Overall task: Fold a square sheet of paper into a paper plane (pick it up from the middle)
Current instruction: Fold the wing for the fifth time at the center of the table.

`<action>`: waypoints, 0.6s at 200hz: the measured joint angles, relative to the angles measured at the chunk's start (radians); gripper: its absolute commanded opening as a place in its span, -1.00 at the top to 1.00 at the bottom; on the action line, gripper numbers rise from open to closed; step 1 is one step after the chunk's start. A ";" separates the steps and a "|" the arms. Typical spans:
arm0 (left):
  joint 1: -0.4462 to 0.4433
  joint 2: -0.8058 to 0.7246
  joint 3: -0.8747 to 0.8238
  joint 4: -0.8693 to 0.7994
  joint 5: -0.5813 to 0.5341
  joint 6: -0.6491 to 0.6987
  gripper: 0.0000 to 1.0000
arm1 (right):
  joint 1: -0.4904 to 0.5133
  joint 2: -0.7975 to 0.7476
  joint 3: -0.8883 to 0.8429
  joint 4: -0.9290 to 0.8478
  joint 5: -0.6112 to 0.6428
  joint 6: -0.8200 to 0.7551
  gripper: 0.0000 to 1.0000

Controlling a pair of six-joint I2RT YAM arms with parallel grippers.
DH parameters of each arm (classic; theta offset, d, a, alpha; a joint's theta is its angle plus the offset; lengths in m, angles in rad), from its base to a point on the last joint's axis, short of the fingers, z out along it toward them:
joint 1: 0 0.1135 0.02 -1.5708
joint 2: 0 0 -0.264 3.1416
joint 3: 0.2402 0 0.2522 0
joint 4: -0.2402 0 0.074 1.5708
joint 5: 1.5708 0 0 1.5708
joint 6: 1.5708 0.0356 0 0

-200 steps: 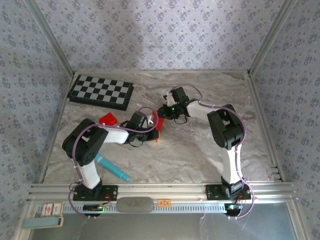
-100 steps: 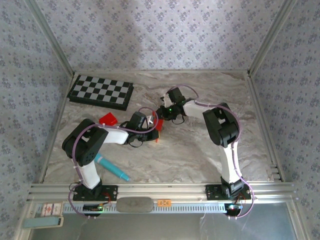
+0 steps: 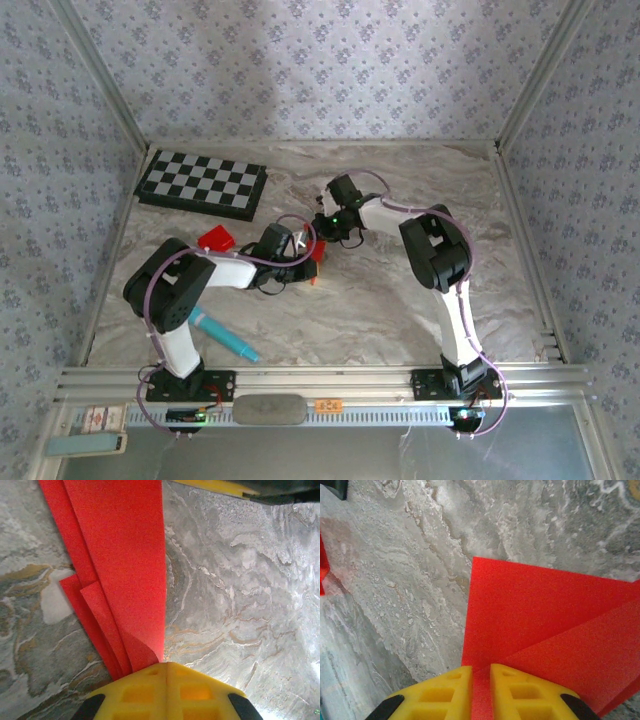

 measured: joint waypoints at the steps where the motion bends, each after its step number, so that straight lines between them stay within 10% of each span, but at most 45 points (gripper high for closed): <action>1: 0.000 -0.002 0.000 -0.002 0.000 0.000 0.84 | 0.000 0.000 0.002 -0.003 0.002 0.000 0.64; 120: 0.033 -0.040 0.027 -0.005 -0.023 -0.105 0.74 | 0.020 -0.016 0.014 -0.063 0.147 0.106 0.67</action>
